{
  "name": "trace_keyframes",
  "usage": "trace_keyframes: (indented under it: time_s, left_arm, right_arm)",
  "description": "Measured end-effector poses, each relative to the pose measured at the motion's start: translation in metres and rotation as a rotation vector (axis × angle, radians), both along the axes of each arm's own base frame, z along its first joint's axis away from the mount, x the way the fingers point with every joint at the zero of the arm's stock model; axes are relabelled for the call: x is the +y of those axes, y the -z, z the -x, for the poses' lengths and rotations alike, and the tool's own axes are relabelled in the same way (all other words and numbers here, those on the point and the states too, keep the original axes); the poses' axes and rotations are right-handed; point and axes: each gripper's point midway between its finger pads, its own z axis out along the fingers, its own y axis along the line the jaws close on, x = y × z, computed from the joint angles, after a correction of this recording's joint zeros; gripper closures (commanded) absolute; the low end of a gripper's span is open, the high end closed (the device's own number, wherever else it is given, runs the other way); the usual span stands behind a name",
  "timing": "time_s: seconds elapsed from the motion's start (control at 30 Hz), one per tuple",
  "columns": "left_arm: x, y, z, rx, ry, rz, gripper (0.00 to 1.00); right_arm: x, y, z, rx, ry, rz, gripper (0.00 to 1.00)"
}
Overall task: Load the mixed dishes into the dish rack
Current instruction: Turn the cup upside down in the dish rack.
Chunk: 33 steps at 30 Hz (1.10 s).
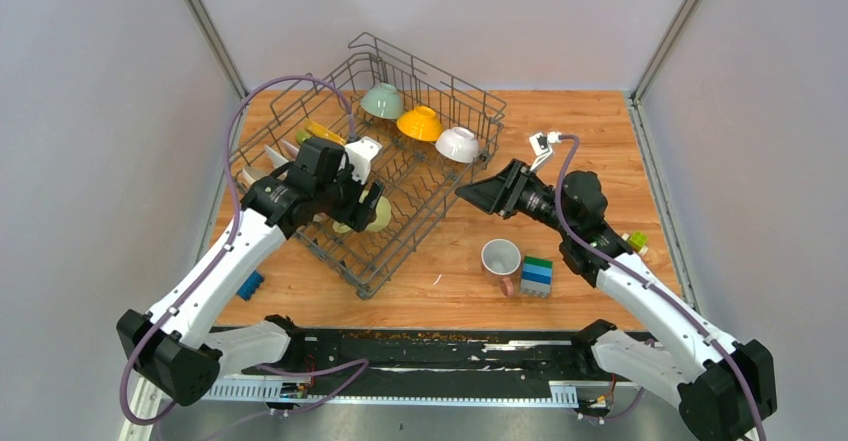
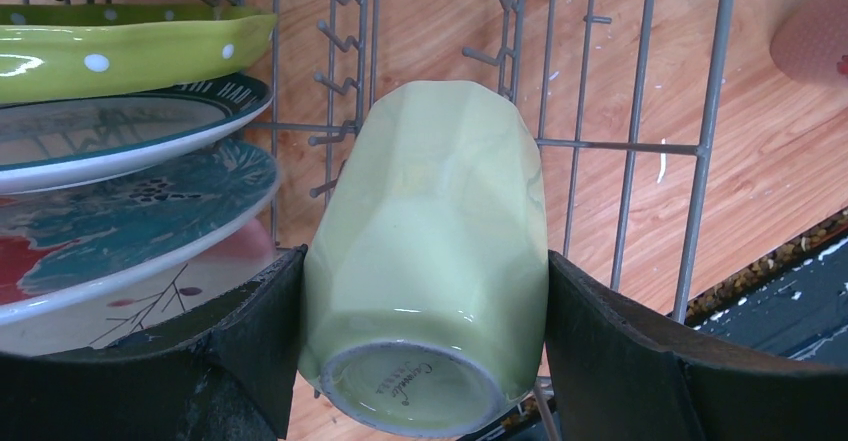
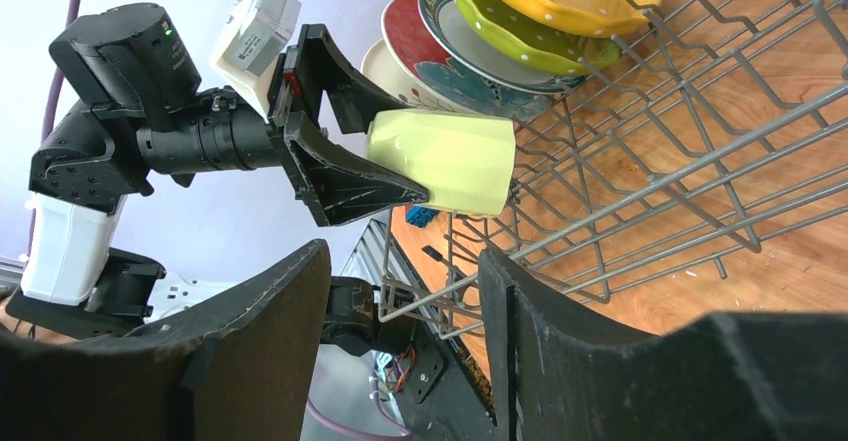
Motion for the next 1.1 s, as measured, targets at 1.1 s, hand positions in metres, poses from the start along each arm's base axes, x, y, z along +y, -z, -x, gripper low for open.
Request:
trace_keyframes:
  time_s: [1.1]
  left_arm:
    - [-0.018, 0.041, -0.017, 0.112, 0.094, -0.136, 1.00]
  right_arm:
    - [-0.020, -0.004, -0.003, -0.068, 0.114, 0.034, 0.36]
